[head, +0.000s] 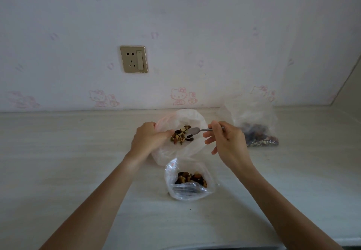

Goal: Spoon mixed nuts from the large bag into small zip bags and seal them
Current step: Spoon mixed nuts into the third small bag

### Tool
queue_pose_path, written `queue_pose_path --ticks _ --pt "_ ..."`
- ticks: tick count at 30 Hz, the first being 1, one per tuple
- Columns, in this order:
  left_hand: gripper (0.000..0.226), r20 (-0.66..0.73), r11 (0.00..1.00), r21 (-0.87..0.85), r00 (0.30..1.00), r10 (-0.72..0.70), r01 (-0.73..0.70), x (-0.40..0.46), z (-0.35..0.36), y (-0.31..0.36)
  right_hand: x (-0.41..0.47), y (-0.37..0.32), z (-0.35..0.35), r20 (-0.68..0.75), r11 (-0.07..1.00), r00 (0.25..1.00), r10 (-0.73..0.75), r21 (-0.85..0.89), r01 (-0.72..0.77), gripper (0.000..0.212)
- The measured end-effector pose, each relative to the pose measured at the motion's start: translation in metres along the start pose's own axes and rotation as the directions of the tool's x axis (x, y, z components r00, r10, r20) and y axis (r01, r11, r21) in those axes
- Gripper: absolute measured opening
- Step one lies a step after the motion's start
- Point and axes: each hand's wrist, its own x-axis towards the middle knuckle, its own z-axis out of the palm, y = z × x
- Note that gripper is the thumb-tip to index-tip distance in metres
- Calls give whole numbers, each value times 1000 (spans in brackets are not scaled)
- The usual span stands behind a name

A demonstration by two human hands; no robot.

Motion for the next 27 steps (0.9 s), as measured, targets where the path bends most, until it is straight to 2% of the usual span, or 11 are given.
queue_pose_path --ticks 5,12,15,19,24,27 --pt "12 20 995 -92 999 30 -28 2 4 1 0 8 3 34 967 997 -76 -240 82 31" --pt "16 124 938 -341 992 -16 58 2 -4 5 -5 14 4 -14 928 980 -200 -325 185 33" --pt "16 148 936 -346 989 -6 57 1 -4 6 -6 13 7 -7 960 989 -148 -241 142 32" --pt "20 198 925 -374 980 5 71 -2 -6 8 -2 11 12 -33 998 999 37 -48 -38 30" --pt "24 264 894 -434 965 11 109 -2 -7 11 1 9 20 21 946 965 263 189 -262 30" --pt "25 277 893 -437 961 20 107 -2 -4 12 3 8 24 81 904 939 334 257 -343 30"
